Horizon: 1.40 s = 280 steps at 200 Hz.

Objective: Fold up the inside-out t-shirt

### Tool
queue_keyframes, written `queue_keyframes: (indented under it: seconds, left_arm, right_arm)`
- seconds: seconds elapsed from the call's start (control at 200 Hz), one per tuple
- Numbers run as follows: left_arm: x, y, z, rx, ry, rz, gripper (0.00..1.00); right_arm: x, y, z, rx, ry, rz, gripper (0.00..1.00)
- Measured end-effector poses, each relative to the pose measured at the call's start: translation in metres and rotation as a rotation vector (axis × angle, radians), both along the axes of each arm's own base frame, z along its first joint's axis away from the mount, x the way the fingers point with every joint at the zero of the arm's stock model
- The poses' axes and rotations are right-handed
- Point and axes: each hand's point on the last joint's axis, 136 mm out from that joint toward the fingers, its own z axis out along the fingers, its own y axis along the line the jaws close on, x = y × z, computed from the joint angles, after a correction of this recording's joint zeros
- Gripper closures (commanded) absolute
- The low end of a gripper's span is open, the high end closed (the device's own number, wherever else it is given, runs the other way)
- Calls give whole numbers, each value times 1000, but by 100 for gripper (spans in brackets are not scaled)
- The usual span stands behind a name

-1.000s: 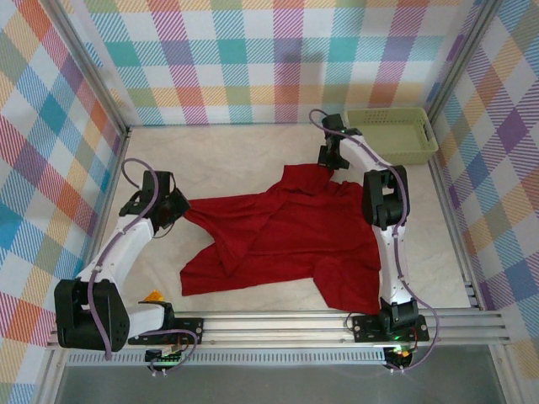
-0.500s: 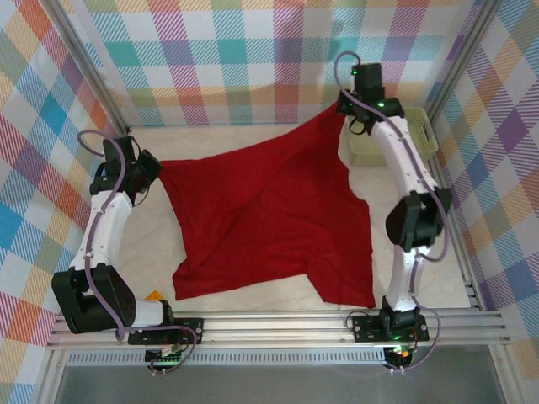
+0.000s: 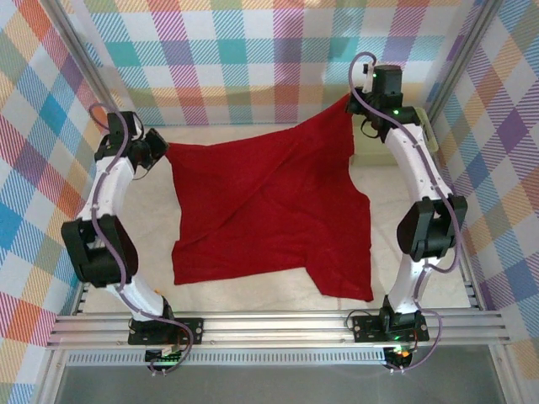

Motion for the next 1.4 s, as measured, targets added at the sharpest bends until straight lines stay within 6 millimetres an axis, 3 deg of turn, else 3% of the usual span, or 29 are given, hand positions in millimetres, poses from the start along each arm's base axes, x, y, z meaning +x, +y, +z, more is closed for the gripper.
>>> queue_keyframes:
  seconds: [0.185, 0.375, 0.64, 0.79, 0.88, 1.01, 1.14, 1.215, 1.305, 1.4]
  left_arm:
    - [30, 3, -36, -6, 70, -23, 100]
    - [62, 12, -59, 6, 87, -28, 100]
    - [68, 38, -65, 4, 84, 15, 100]
    - [84, 59, -70, -6, 79, 39, 100]
    - [93, 63, -79, -16, 82, 36, 100]
    - [88, 59, -86, -30, 112, 28, 100]
    - [82, 57, -64, -28, 83, 30, 100]
    - [70, 55, -33, -25, 41, 39, 100]
    - [49, 50, 24, -12, -50, 49, 100]
    - [16, 43, 103, 14, -204, 61, 100]
  right_arm:
    - [17, 13, -28, 21, 36, 52, 100]
    - [41, 28, -36, 47, -3, 117, 100]
    - [89, 55, -33, 108, -108, 225, 100]
    - [112, 61, -43, 129, -132, 238, 100]
    - [118, 63, -55, 133, -119, 240, 100]
    - [115, 63, -63, 134, -82, 240, 100]
    - [105, 61, -49, 132, -79, 240, 100]
    - [92, 59, -28, 129, -90, 241, 100]
    - [67, 53, 14, 120, -132, 229, 100]
    - [27, 44, 69, 114, -211, 219, 100]
